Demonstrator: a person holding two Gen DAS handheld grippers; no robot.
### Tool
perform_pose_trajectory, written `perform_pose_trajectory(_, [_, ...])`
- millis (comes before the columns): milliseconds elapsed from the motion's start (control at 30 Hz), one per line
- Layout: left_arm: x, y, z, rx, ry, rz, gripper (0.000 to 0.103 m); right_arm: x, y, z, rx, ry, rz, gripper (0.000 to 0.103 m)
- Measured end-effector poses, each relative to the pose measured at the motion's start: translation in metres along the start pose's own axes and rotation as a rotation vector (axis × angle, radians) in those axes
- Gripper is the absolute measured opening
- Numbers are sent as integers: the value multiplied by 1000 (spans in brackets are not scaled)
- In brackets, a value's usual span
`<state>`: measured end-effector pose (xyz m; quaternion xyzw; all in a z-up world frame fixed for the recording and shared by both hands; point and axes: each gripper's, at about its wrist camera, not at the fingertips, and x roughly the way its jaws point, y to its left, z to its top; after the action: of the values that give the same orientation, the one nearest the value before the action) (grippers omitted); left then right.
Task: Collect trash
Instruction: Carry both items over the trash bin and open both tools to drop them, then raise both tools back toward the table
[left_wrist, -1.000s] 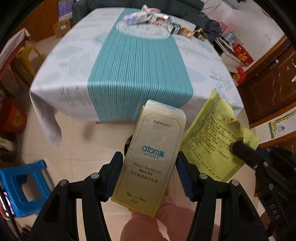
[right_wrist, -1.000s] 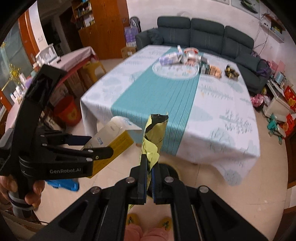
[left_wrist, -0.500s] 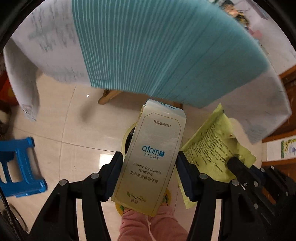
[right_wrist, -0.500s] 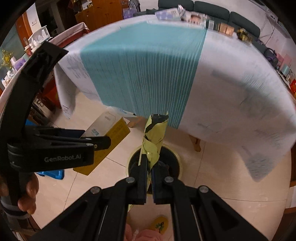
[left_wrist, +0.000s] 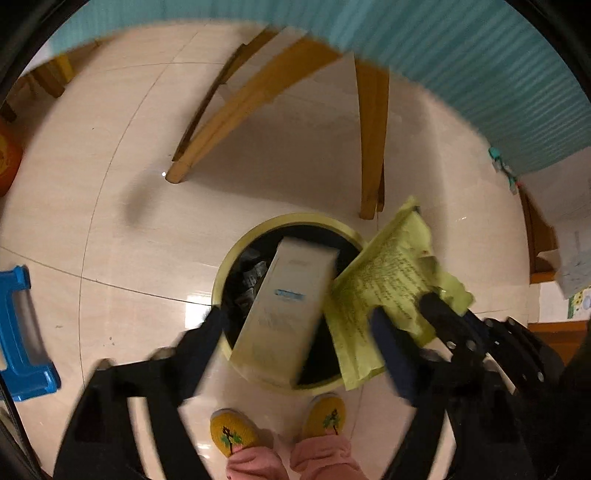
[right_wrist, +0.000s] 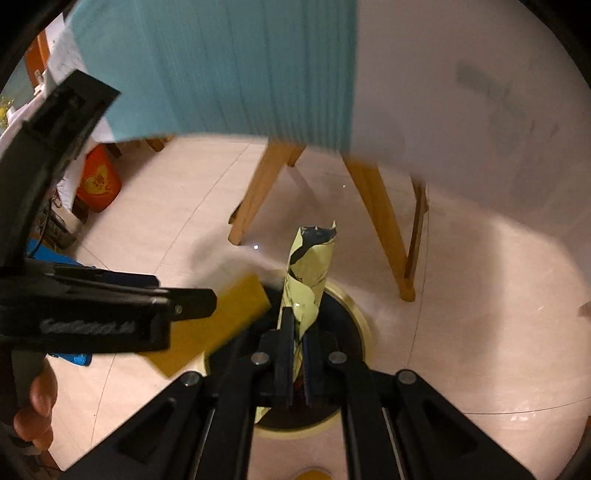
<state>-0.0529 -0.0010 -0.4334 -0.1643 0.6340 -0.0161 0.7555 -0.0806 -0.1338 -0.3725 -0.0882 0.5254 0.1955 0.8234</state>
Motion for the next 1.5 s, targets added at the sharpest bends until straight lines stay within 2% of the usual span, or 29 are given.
perform_pose_trajectory(100, [13, -1, 0, 16, 6, 20, 100, 26, -10, -7, 51, 49, 47, 5])
perform_pose_trajectory(200, [19, 1, 0, 9, 8, 24, 102, 42, -12, -9, 61, 80, 51, 10])
perform_pose_trajectory(267, [16, 3, 2, 0, 10, 24, 102, 46, -12, -6, 58, 81, 52, 26])
perform_pose_trajectory(333, [12, 1, 1, -10, 11, 26, 102, 45, -15, -6, 63, 81, 51, 35])
perform_pose_trajectory(500, [0, 6, 3, -33, -7, 28, 102, 36, -21, -7, 101, 88, 59, 35])
perform_pose_trajectory(667, [-34, 5, -2, -52, -25, 24, 102, 8, -23, -4, 156, 94, 59, 35])
perform_pose_trajectory(833, [-93, -6, -10, -47, -44, 28, 102, -43, -21, 5, 198, 81, 48, 35])
perform_pose_trajectory(1133, [-241, -37, -14, 4, -146, 60, 102, -174, -8, 39, 197, 43, 61, 35])
perform_pose_trajectory(1367, [-353, -66, -11, 94, -231, 84, 102, -280, 10, 74, 178, -36, 66, 35])
perform_pose_trajectory(1500, [-410, -76, -10, 126, -289, 68, 102, -324, 22, 94, 172, -98, 69, 35])
